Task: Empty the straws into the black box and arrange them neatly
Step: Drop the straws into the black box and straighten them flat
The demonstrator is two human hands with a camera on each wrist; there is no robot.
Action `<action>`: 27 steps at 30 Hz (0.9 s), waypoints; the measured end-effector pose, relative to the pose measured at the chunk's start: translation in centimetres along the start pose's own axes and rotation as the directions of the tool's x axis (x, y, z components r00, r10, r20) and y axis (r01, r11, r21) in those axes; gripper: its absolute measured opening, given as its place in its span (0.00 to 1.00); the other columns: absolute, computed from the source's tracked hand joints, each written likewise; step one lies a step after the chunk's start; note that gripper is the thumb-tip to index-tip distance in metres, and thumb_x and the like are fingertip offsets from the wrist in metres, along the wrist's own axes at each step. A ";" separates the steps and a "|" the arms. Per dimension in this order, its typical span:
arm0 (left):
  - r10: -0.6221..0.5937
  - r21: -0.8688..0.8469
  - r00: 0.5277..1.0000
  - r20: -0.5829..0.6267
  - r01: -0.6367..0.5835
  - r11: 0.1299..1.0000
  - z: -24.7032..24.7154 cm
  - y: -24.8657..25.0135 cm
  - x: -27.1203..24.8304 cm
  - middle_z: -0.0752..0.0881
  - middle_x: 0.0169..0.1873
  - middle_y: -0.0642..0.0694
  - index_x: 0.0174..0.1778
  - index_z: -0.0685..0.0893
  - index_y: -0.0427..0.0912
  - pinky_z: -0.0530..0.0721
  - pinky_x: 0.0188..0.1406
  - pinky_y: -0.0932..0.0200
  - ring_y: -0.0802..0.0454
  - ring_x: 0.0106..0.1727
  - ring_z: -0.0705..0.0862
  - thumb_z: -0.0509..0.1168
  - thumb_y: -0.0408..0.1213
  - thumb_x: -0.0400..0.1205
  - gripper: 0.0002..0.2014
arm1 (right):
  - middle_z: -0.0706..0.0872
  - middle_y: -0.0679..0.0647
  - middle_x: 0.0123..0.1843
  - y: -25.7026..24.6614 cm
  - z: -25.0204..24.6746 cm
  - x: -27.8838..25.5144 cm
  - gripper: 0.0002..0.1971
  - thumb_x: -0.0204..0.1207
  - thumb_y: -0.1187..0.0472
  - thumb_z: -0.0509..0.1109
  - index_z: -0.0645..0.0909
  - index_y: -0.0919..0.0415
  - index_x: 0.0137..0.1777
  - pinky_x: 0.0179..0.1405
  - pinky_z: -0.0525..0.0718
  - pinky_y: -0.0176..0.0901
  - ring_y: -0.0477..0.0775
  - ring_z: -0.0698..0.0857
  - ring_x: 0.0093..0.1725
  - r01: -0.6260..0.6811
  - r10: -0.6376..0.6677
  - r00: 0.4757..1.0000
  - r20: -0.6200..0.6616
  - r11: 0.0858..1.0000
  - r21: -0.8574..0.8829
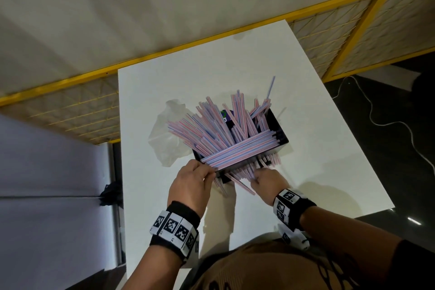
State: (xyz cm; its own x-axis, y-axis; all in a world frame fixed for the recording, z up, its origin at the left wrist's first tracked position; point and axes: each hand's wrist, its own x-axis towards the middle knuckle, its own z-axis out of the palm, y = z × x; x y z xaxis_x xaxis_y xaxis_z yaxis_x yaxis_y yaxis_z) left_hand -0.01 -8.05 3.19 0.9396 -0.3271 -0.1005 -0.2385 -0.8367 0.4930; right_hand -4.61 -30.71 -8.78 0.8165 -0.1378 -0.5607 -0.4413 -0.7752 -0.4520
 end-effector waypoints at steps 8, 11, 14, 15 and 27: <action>0.005 -0.004 1.000 0.014 -0.005 1.000 0.0 -0.2 0.1 0.82 0.47 0.54 0.55 0.93 0.50 0.80 0.45 0.60 0.52 0.47 0.84 0.71 0.43 0.85 0.07 | 0.91 0.67 0.42 -2.6 0.0 1.2 0.25 0.72 0.42 0.76 0.85 0.69 0.44 0.46 0.90 0.56 0.67 0.91 0.44 -0.163 0.167 0.986 0.023 0.916 0.367; 0.011 0.002 1.000 0.007 -0.011 1.000 0.1 -0.3 0.2 0.79 0.46 0.58 0.55 0.93 0.51 0.76 0.44 0.65 0.57 0.45 0.81 0.71 0.43 0.85 0.07 | 0.88 0.63 0.33 -2.6 0.0 1.7 0.24 0.70 0.38 0.75 0.80 0.61 0.31 0.44 0.89 0.56 0.67 0.90 0.40 -0.165 0.156 0.986 0.054 0.926 0.339; 0.008 0.009 1.000 0.013 -0.009 1.000 0.2 -0.4 0.3 0.77 0.45 0.61 0.55 0.92 0.53 0.74 0.43 0.66 0.60 0.43 0.78 0.70 0.43 0.85 0.07 | 0.86 0.56 0.29 -1.9 0.0 1.9 0.24 0.73 0.37 0.74 0.82 0.57 0.30 0.42 0.87 0.51 0.61 0.88 0.35 -0.148 0.129 0.989 0.077 0.930 0.337; 0.003 0.004 1.000 0.016 -0.003 1.000 0.2 -0.5 0.3 0.76 0.45 0.61 0.55 0.92 0.53 0.74 0.42 0.67 0.60 0.42 0.78 0.70 0.43 0.85 0.07 | 0.86 0.52 0.28 -1.6 0.1 1.9 0.23 0.75 0.38 0.74 0.84 0.57 0.31 0.42 0.87 0.51 0.59 0.87 0.33 -0.144 0.122 0.989 0.086 0.929 0.342; -0.022 -0.033 1.000 0.022 0.023 0.999 0.2 -0.5 0.2 0.77 0.46 0.60 0.54 0.92 0.52 0.72 0.41 0.68 0.60 0.41 0.78 0.70 0.43 0.85 0.06 | 0.77 0.56 0.26 2.1 -1.7 0.4 0.17 0.73 0.52 0.71 0.69 0.56 0.29 0.32 0.75 0.45 0.56 0.76 0.26 -0.114 0.062 0.939 0.337 0.984 0.136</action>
State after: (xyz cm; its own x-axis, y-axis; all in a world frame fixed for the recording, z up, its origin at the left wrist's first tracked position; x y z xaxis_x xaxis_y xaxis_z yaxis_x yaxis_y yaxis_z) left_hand 0.26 -7.79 2.74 0.9391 -0.3179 -0.1303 -0.2085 -0.8289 0.5191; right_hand -4.59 -33.42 -8.73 0.6141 0.0298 -0.7887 -0.5783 -0.6630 -0.4754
